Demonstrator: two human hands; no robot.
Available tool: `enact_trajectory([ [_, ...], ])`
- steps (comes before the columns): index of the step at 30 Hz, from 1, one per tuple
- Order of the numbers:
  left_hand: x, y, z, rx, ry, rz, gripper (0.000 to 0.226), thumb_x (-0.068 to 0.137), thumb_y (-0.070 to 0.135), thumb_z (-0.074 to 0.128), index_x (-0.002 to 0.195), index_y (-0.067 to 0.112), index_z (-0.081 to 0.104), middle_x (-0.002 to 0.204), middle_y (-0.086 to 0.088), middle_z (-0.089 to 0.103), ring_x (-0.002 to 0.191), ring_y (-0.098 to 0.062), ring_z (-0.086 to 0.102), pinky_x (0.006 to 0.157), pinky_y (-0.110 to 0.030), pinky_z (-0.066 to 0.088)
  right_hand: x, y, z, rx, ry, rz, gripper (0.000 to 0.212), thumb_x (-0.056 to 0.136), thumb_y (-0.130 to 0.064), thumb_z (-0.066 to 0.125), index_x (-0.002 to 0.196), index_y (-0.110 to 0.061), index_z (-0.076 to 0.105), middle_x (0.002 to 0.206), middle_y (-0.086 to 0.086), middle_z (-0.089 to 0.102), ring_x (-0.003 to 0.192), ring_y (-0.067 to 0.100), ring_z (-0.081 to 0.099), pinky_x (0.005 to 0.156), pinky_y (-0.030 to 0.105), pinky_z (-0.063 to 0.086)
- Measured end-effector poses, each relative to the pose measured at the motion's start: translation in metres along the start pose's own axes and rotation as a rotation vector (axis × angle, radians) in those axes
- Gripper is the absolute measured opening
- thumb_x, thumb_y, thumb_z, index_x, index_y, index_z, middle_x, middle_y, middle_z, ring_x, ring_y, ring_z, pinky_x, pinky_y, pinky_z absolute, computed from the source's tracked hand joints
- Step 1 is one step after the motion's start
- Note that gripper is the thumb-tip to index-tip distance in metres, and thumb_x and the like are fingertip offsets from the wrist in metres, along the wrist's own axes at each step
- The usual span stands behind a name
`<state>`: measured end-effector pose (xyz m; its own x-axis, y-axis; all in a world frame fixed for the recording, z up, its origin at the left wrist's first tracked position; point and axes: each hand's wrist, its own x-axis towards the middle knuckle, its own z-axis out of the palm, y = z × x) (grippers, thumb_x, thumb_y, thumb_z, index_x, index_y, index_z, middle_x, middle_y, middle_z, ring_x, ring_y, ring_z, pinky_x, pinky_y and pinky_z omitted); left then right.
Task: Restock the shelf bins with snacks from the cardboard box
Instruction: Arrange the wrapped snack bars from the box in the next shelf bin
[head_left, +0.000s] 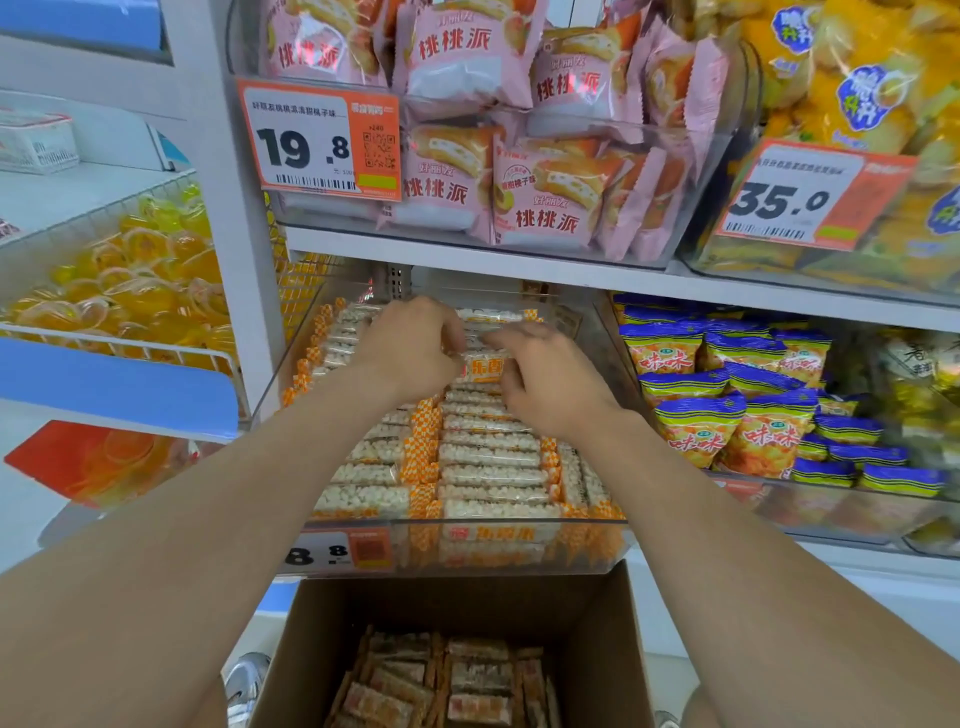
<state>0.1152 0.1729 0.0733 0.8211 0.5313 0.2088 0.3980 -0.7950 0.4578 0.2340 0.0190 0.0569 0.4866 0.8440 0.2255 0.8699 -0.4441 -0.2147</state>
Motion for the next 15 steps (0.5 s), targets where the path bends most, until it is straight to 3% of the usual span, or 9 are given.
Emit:
enact_trajectory([
  [2,-0.001,-0.002,0.004,-0.003,0.039,0.012,0.031,0.078,0.032,0.081,0.063,0.047,0.059,0.086,0.025,0.067,0.1,-0.02,0.068,0.098,-0.058,0.052,0.0,0.004,0.004,-0.031,-0.044,-0.026,0.053,0.091,-0.015,0.046,0.141,-0.023,0.058,0.127,0.005,0.062,0.128,0.032,0.053,0.092,0.058,0.055],
  [4,-0.001,-0.002,0.007,0.024,0.05,0.006,0.036,0.08,0.029,0.083,0.061,0.047,0.057,0.087,0.021,0.069,0.1,-0.021,0.068,0.1,-0.061,0.05,0.001,0.006,0.003,-0.1,-0.092,-0.067,0.057,0.09,-0.005,0.053,0.145,-0.022,0.052,0.129,0.006,0.057,0.135,0.033,0.046,0.093,0.062,0.053],
  [6,-0.002,-0.001,0.009,0.028,0.035,-0.01,0.035,0.082,0.028,0.082,0.064,0.045,0.057,0.092,0.017,0.07,0.103,-0.023,0.068,0.103,-0.064,0.048,-0.001,0.006,0.0,-0.159,-0.121,-0.102,0.069,0.087,0.0,0.057,0.151,-0.021,0.045,0.141,0.008,0.051,0.144,0.032,0.036,0.107,0.064,0.045],
  [8,-0.002,0.0,0.008,0.028,0.011,-0.012,0.028,0.081,0.028,0.081,0.07,0.043,0.06,0.097,0.015,0.07,0.106,-0.024,0.066,0.105,-0.065,0.046,-0.005,0.004,-0.002,-0.182,-0.113,-0.108,0.074,0.087,0.002,0.058,0.156,-0.016,0.04,0.155,0.011,0.044,0.152,0.03,0.028,0.125,0.057,0.024],
  [10,-0.004,0.003,0.005,0.013,-0.009,0.005,0.021,0.08,0.027,0.08,0.083,0.041,0.064,0.101,0.015,0.07,0.109,-0.023,0.065,0.106,-0.063,0.045,-0.01,-0.002,-0.005,-0.16,-0.044,-0.076,0.076,0.088,0.004,0.056,0.16,-0.01,0.035,0.165,0.014,0.036,0.157,0.03,0.022,0.13,0.048,0.012],
  [12,-0.009,0.005,0.002,0.015,-0.001,0.02,0.026,0.079,0.026,0.079,0.101,0.037,0.068,0.11,0.01,0.07,0.115,-0.025,0.064,0.106,-0.061,0.045,-0.015,-0.011,-0.009,-0.13,0.058,-0.011,0.071,0.088,0.003,0.058,0.156,-0.005,0.04,0.161,0.016,0.041,0.153,0.033,0.031,0.128,0.044,0.023],
  [14,-0.017,0.008,-0.002,0.053,0.037,0.047,0.035,0.081,0.027,0.077,0.114,0.03,0.069,0.122,0.003,0.069,0.122,-0.029,0.061,0.106,-0.06,0.047,-0.023,-0.021,-0.018,-0.055,0.161,0.115,0.055,0.087,0.002,0.059,0.142,-0.003,0.055,0.139,0.02,0.059,0.132,0.038,0.053,0.105,0.043,0.048],
  [15,-0.023,0.01,-0.006,0.075,0.058,0.069,0.036,0.082,0.028,0.076,0.117,0.029,0.068,0.125,0.0,0.067,0.123,-0.03,0.059,0.105,-0.059,0.047,-0.029,-0.024,-0.025,-0.014,0.202,0.163,0.048,0.086,0.001,0.059,0.134,-0.003,0.059,0.128,0.021,0.064,0.12,0.04,0.059,0.091,0.043,0.052],
])
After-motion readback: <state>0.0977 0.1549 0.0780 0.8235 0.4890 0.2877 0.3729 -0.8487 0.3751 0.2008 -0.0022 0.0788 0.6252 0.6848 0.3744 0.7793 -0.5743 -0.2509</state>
